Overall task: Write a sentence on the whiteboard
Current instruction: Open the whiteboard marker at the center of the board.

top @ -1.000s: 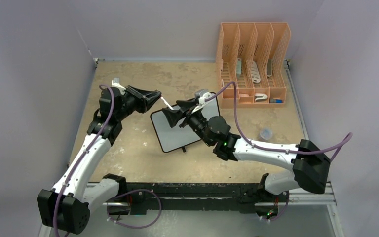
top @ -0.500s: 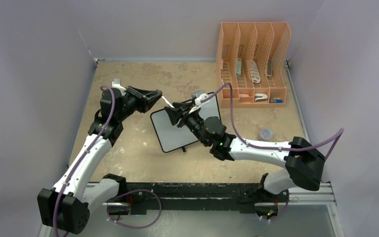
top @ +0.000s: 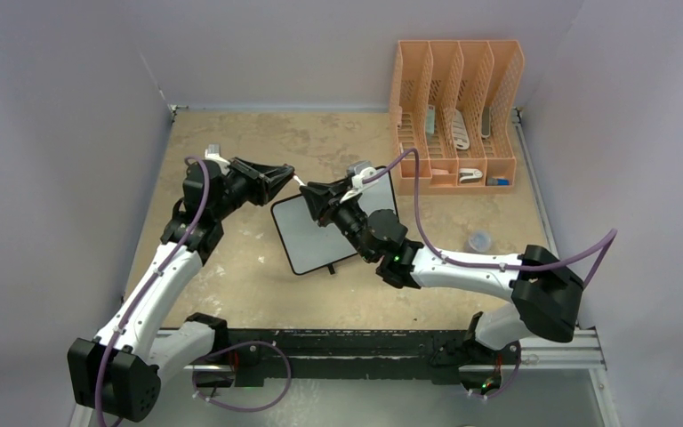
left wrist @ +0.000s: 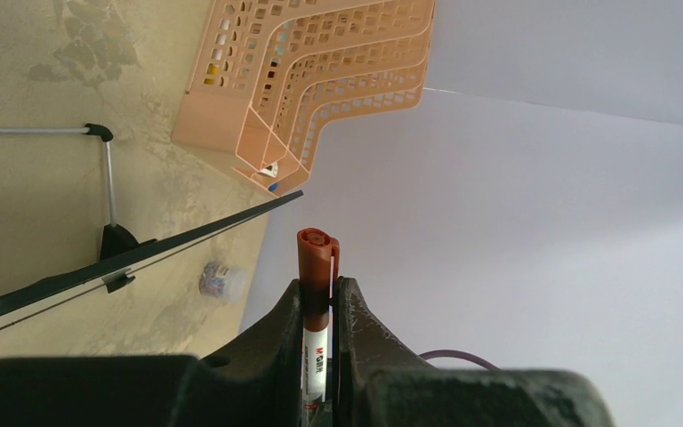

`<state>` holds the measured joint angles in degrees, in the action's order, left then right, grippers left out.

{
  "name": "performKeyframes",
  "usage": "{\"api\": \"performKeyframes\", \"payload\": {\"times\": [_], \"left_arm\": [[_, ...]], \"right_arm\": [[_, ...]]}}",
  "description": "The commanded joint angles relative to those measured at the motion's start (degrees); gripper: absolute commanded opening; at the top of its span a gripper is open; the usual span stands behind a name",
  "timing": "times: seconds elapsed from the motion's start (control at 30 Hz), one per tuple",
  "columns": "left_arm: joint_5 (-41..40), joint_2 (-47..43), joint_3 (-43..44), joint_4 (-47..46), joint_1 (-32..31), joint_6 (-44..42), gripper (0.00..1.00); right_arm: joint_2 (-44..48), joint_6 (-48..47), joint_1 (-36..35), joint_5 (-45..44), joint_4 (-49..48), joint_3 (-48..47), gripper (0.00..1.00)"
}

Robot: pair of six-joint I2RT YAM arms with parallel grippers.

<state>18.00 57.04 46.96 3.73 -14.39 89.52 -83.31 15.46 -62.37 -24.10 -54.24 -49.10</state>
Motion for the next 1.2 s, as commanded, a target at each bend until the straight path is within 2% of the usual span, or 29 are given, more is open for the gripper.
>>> {"api": "performKeyframes", "payload": {"times": [0.0,0.13,0.27,1.03,1.17], "left_arm": [[0.5,-0.8,0.0,-2.9,-0.4,3.4,0.0],[0.4,-0.7,0.2,-2.8,-0.4,3.1,0.0],[0.1,-0.9,0.5,-2.7,-0.4,2.5,0.0],[-1.0,-0.6,2.6,-1.5,-0.4,-1.3,0.0],[-1.1,-0.6,2.6,-1.5,-0.4,-1.5,0.0]], "right_arm": [[0.1,-1.1,-0.5,-0.6,-2.9,-2.9,0.27],[0.3,-1.0,-0.5,-0.3,-1.5,-3.2,0.32],[0.2,-0.8,-0.5,-0.9,-0.1,-3.5,0.32],[-1.2,-2.0,-0.6,-4.7,7.4,-6.1,0.27],[-1.0,-1.9,-0.6,-4.7,7.4,-6.0,0.23]]}}
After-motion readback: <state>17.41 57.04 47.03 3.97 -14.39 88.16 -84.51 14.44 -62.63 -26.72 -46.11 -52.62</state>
